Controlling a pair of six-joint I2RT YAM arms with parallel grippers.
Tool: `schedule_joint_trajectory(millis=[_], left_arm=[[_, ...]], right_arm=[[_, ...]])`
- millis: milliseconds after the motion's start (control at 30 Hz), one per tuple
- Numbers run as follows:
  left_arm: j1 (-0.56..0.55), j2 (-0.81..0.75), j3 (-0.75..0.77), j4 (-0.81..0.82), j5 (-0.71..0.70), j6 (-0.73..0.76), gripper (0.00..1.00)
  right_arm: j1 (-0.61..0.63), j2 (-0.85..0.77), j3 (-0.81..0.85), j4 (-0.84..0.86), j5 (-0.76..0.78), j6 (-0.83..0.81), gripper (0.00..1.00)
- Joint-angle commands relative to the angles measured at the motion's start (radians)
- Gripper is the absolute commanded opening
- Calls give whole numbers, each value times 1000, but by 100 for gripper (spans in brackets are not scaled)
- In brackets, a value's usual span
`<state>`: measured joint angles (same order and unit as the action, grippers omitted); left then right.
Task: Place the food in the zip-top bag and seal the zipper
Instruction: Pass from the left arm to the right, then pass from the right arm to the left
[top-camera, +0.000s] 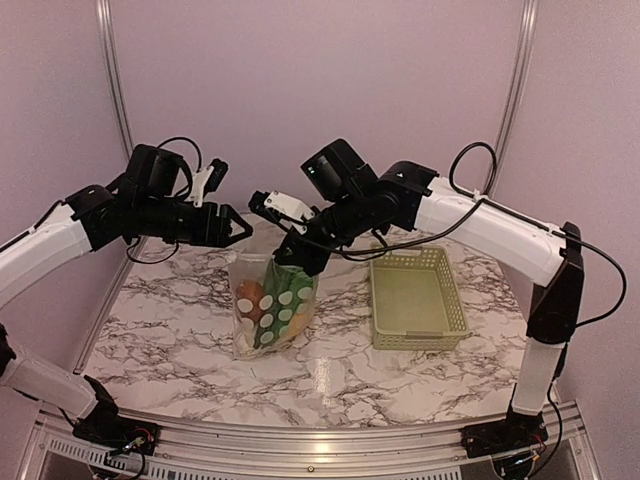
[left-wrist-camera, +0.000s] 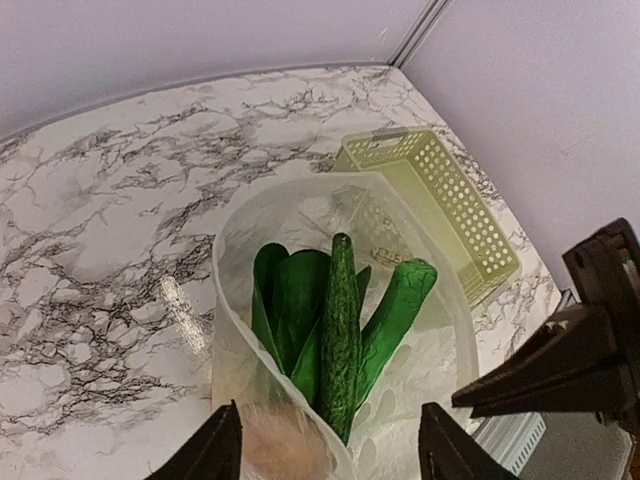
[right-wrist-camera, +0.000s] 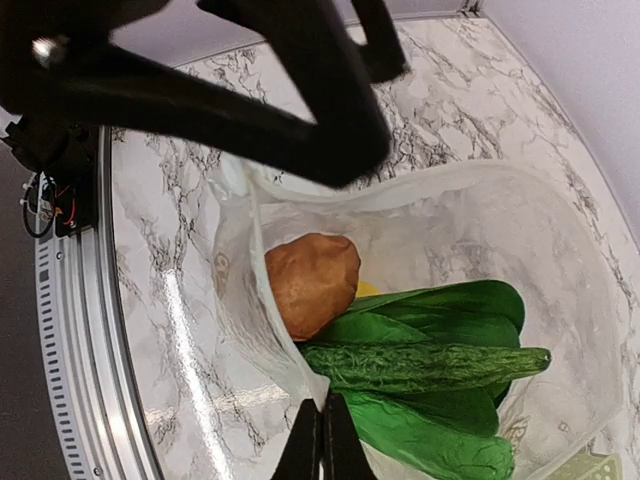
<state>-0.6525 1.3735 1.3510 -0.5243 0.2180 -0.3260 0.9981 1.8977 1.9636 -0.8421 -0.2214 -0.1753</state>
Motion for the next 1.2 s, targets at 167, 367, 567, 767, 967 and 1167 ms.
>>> schedule_joint_trajectory(millis=[167, 367, 567, 767, 967, 1167], left_arm=[[3, -578, -456, 191, -22, -12, 72], [-5, -711, -636, 264, 28, -24, 62], [-53, -642, -697, 415, 71, 62, 53], [-124, -534, -669, 465, 48, 169, 55], [-139, -471, -651, 515, 45, 191, 50], [-160, -427, -659, 608, -36, 197, 41]], right_arm=[[-9, -23, -33, -45, 18, 11, 0], [-20, -28, -34, -32, -12, 30, 0], [-28, -18, -31, -19, -51, 51, 0], [-41, -5, -33, -12, -76, 74, 0], [-42, 3, -29, -8, -74, 86, 0], [-42, 3, -29, -2, -78, 101, 0]])
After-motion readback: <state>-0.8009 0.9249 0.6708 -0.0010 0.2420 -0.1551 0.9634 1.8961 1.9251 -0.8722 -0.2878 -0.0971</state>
